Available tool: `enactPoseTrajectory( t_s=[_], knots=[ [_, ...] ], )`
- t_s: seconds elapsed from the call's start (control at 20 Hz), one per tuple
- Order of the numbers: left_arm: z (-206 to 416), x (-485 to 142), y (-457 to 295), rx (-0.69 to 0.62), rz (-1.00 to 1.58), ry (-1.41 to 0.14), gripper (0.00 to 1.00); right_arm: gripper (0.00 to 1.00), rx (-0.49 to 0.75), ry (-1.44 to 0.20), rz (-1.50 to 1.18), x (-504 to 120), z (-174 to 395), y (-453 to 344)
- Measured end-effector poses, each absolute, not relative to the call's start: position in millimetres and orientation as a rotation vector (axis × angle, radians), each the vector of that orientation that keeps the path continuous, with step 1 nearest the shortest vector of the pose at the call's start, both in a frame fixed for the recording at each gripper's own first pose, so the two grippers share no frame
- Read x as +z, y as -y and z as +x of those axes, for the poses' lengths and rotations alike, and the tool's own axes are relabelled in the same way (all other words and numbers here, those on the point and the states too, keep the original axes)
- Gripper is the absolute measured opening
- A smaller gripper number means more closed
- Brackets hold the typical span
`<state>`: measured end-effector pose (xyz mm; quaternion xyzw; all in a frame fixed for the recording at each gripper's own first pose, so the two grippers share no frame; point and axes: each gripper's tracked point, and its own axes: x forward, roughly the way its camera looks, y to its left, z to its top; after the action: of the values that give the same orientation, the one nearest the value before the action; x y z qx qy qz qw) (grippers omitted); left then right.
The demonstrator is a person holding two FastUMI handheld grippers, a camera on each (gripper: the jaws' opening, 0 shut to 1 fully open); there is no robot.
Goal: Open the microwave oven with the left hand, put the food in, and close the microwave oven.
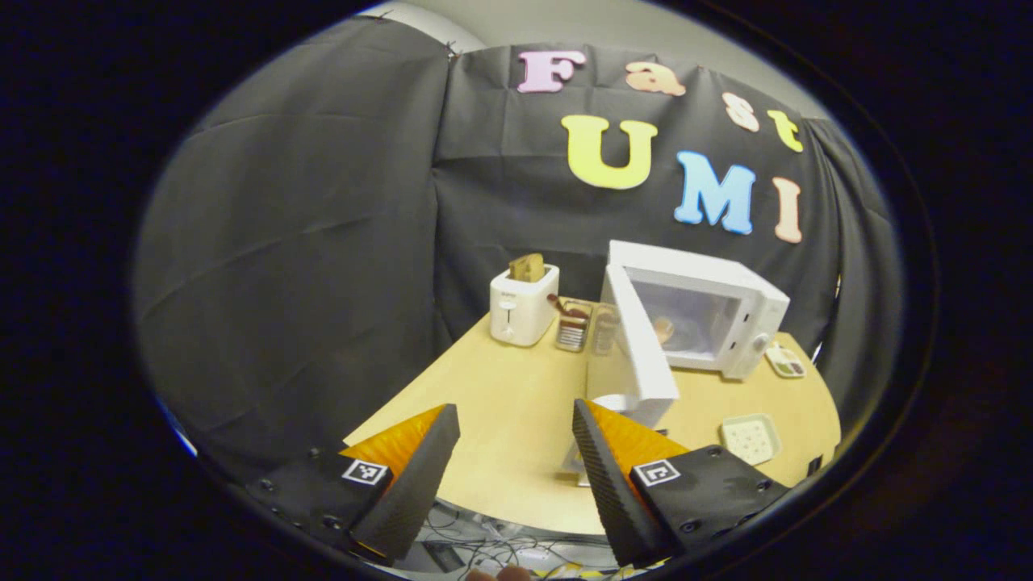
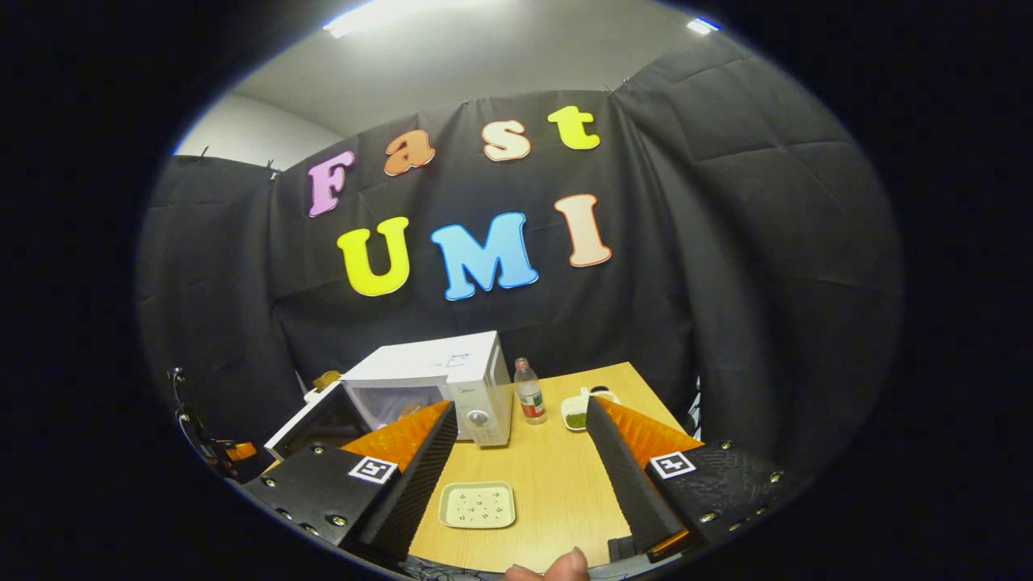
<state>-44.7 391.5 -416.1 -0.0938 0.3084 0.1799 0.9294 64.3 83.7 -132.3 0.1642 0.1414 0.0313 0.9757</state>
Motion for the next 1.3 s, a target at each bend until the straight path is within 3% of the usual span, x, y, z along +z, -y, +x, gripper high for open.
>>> enactPoseTrajectory(
  t_s=[0.05,0.2,0.35,0.55,0.75,0.85,0.9,0.95,1.05,1.15,1.2,1.3],
  knots=[
    [-38,-436,-393,0.346,-0.210,-0.664,0.90,0.98,0.029,-0.282,0.338,-128,68,-82],
    [-24,-478,-393,0.298,-0.239,-0.723,1.00,0.98,-0.045,-0.269,0.345,-111,73,-78],
    [-13,-495,-380,0.249,-0.247,-0.748,0.94,0.98,-0.089,-0.273,0.325,-106,67,-73],
    [6,-489,-336,0.158,-0.279,-0.734,0.97,0.98,-0.112,-0.259,0.310,-96,52,-73],
    [42,-474,-281,0.050,-0.249,-0.705,0.94,0.98,-0.097,-0.245,0.281,-91,40,-61],
    [55,-468,-257,0.022,-0.244,-0.698,0.95,0.93,-0.094,-0.242,0.293,-91,34,-46],
    [60,-464,-245,0.014,-0.237,-0.691,0.94,0.98,-0.097,-0.240,0.294,-90,30,-36],
    [65,-462,-236,0.009,-0.228,-0.689,1.00,0.98,-0.099,-0.231,0.291,-91,28,-27],
    [78,-459,-215,-0.006,-0.219,-0.693,0.97,0.93,-0.102,-0.223,0.294,-92,23,-7],
    [94,-451,-193,-0.024,-0.198,-0.681,0.94,0.98,-0.087,-0.226,0.322,-94,18,3],
    [103,-449,-185,-0.032,-0.176,-0.675,1.00,0.98,-0.079,-0.218,0.333,-92,16,8],
    [121,-445,-168,-0.046,-0.135,-0.665,0.89,0.98,-0.070,-0.226,0.342,-92,15,16]
  ],
)
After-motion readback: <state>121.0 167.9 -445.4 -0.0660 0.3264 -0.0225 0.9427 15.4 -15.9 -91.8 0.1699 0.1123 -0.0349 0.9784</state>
